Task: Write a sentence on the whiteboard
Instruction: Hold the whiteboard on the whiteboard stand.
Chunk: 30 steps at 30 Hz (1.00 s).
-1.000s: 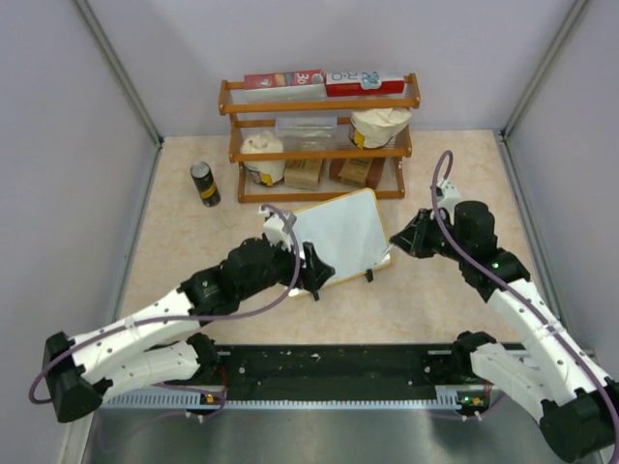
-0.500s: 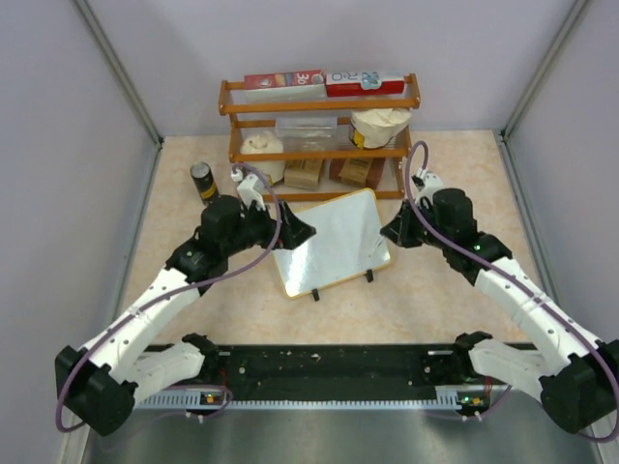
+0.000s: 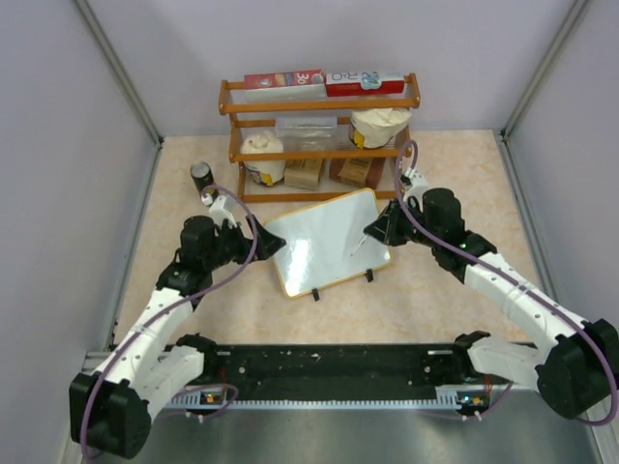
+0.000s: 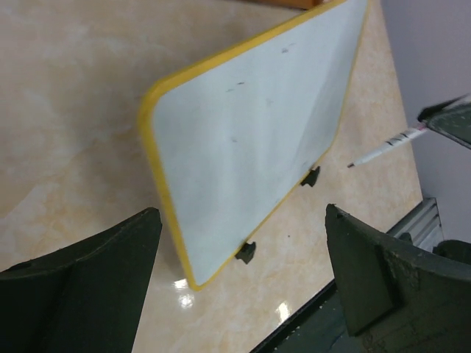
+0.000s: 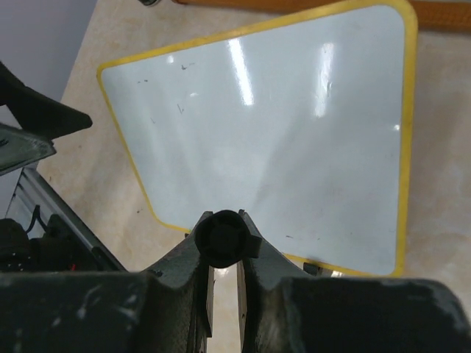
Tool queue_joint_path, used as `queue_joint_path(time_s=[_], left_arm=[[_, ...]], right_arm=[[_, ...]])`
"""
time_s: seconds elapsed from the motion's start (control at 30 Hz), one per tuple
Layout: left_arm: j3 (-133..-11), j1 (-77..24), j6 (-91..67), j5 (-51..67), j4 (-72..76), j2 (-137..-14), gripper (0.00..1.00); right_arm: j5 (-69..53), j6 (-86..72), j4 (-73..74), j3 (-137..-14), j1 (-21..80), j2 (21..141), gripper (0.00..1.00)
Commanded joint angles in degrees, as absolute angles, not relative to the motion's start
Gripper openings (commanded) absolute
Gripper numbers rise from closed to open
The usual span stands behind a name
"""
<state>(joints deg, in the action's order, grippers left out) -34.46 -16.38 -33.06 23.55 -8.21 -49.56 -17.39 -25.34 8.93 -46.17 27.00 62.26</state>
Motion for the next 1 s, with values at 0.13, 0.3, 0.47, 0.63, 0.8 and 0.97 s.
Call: queue_joint_path(time_s=[0.13,0.3,0.47,0.63,0.8,0.97], left_arm=[[-24.96,-5.80,-37.27,36.65,12.56,-56.77,0.94],[-25.75,-5.80,-34.90,40.86,19.41,-63.26,0.94],[-26.98,-5.80,-33.49,44.91,24.07,-69.69,0.76],[-27.60,-5.80,-31.99,48.16,28.03,-73.74,0.61],[-28.29,-5.80,-28.31,50.27,26.46,-73.92,0.56],[-29.88,-5.80,-24.44,51.50,23.12,-75.40,0.42]], right_arm=[[-22.86,-31.12,-1.67,-43.77,27.60,60.56,0.00],[-22.94,-31.11,-3.51,-43.50,27.60,59.85,0.00],[-23.64,-30.94,-3.95,-44.73,27.60,61.26,0.00],[-23.47,-30.33,-5.10,-44.83,27.68,61.87,0.00],[-23.11,-29.97,-7.72,-44.74,27.51,62.75,0.00],[-24.25,-30.06,-12.56,-44.12,27.68,64.42,0.00]])
